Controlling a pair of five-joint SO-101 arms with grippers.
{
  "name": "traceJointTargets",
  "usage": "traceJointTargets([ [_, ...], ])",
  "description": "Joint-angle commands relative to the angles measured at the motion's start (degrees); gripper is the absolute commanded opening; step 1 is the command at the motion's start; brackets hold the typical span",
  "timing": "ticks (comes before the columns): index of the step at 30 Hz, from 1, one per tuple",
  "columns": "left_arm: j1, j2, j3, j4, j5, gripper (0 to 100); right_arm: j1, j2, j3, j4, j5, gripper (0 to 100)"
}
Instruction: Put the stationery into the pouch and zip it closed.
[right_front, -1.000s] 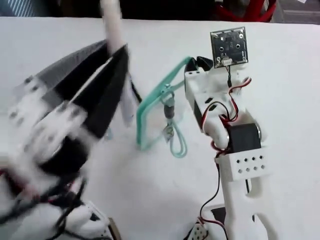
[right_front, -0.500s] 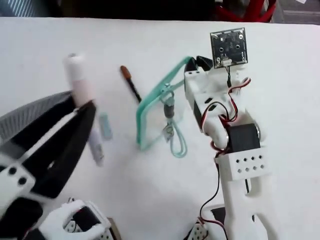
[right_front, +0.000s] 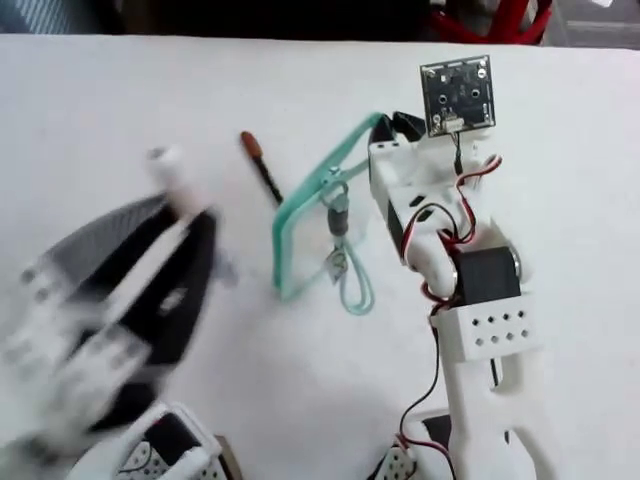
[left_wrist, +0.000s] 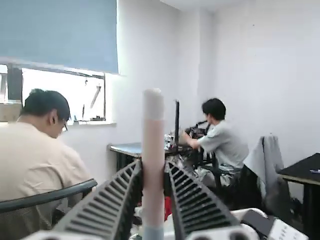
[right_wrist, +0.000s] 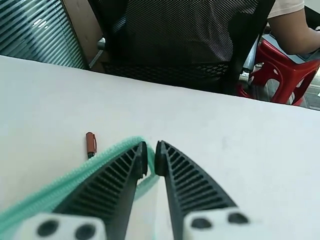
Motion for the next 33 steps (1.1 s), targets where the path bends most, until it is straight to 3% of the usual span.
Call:
traceJointTargets([
  [1, -4.62, 5.41, 23.03, -32.53, -5.27, 3, -0.75, 0.66, 0.88, -0.04, 0.0, 3.0],
  [4, -10.59, 13.41, 22.95, -45.27, -2.02, 3, -0.48, 0.66, 0.88, -0.04, 0.0, 3.0],
  [6, -12.97, 18.68, 20.13, -48.62, 0.0, 3, -0.4, 0.66, 0.88, -0.04, 0.0, 3.0],
  [18, -14.02, 42.42, 9.67, -52.57, 8.35, 3, -0.31, 0.22, 6.42, -5.76, 0.0, 3.0],
  [33, -15.69, 44.53, 19.78, -60.57, 8.53, 3, -0.31, 0.04, 6.15, -5.41, 0.0, 3.0],
])
